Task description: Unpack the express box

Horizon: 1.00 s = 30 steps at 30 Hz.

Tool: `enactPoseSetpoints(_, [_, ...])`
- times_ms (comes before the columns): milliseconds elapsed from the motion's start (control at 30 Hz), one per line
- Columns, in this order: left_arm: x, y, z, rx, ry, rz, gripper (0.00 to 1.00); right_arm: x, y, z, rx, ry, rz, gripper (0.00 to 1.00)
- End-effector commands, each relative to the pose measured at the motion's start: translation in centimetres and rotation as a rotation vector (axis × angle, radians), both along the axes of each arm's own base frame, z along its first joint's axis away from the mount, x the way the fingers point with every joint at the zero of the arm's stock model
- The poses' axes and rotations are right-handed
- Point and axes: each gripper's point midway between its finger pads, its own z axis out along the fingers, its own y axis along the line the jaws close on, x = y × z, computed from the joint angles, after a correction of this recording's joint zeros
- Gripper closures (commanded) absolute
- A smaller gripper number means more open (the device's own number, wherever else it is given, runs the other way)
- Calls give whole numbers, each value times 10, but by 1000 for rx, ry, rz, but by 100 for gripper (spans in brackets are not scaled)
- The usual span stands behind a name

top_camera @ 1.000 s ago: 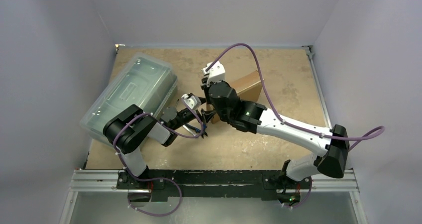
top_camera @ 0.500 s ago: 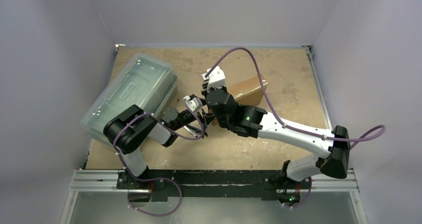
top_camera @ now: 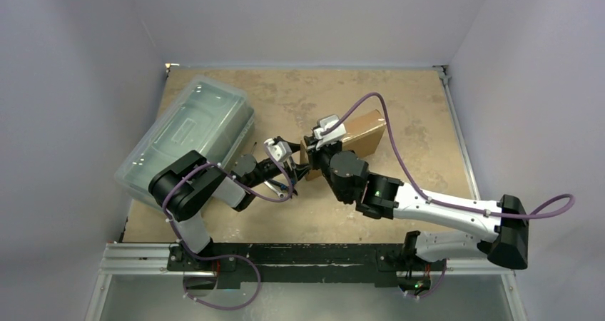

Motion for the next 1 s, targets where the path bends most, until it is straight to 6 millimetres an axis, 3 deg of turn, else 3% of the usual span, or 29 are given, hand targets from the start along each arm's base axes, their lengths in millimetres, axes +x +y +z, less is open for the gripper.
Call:
enactPoseSetpoints(0, [30, 22, 46, -116, -108, 159, 76, -12, 5, -21, -103, -1, 63, 100])
enactPoseSetpoints(167, [30, 21, 47, -117, -111, 155, 76, -25, 3, -40, -141, -54, 81, 100])
enactPoseSetpoints(733, [30, 21, 47, -104, -119, 158, 76, -33, -12, -41, -7, -131, 49, 100])
enactPoseSetpoints(867, [28, 18, 46, -96, -121, 141, 77, -27, -9, -18, -20, -126, -2, 100])
enactPoseSetpoints(967, [27, 16, 45, -82, -130, 133, 77, -21, -10, 19, 15, -114, -66, 100])
